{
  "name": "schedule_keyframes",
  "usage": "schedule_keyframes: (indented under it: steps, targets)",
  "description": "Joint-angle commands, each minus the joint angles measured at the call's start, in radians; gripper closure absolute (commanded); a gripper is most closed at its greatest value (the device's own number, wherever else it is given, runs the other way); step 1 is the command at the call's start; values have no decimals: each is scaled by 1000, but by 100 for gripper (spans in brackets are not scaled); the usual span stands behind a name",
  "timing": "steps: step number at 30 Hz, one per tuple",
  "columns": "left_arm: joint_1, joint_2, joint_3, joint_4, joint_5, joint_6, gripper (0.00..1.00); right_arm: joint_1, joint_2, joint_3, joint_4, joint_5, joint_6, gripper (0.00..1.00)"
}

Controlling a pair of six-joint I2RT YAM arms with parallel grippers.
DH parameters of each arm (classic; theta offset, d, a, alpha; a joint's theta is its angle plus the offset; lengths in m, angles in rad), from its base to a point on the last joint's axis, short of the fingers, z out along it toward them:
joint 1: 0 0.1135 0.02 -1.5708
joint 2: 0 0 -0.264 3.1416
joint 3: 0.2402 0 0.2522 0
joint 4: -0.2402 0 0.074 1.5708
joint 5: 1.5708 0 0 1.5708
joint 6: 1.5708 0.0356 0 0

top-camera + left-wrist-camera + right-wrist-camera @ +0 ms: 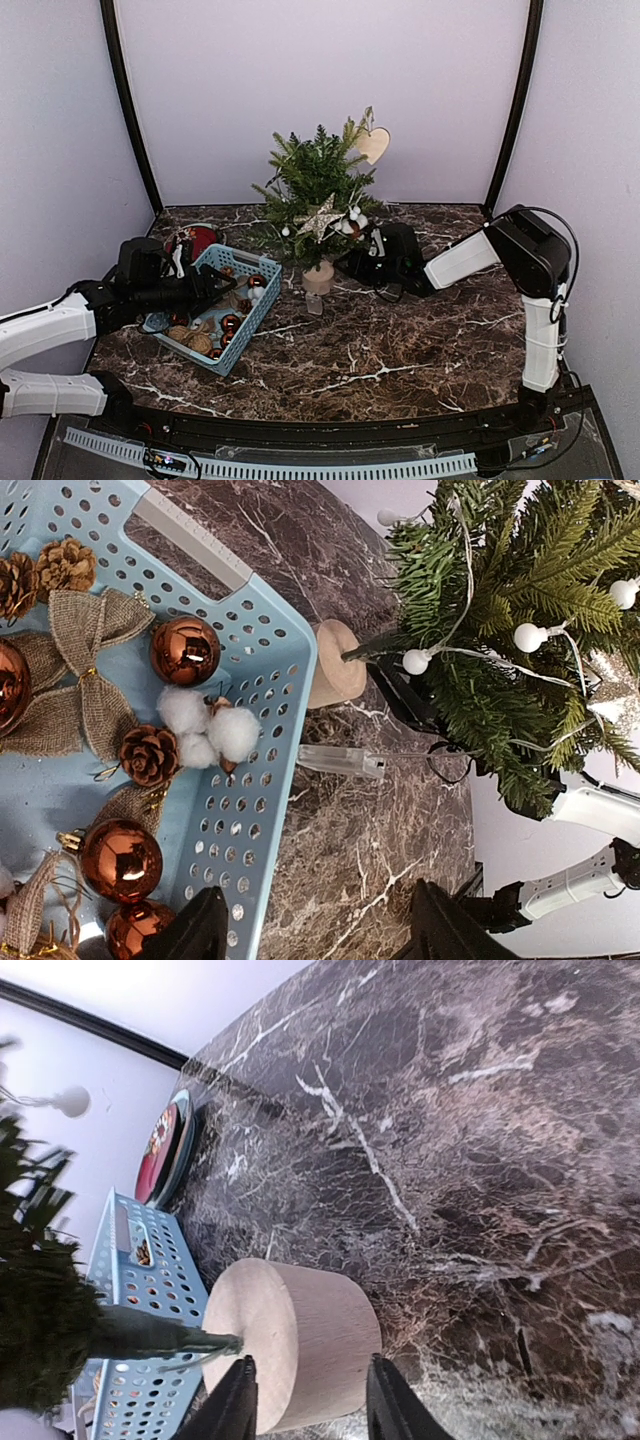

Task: Decorate the small christmas tree
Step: Move the christmas tree to the center of the board.

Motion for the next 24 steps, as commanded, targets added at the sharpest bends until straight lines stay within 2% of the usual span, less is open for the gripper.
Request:
schedule_keyframes:
  steps: [1,6,24]
  targets:
    - [13,-37,-25,-25,8,4,38,-4,49,53,60,-45,6,65]
    - [18,-63,-44,-35,8,-3,40,8,81,63,111,-99,18,71]
    - [22,-178,-76,-123,-27,-12,41,112,59,-22,153,-72,71,75]
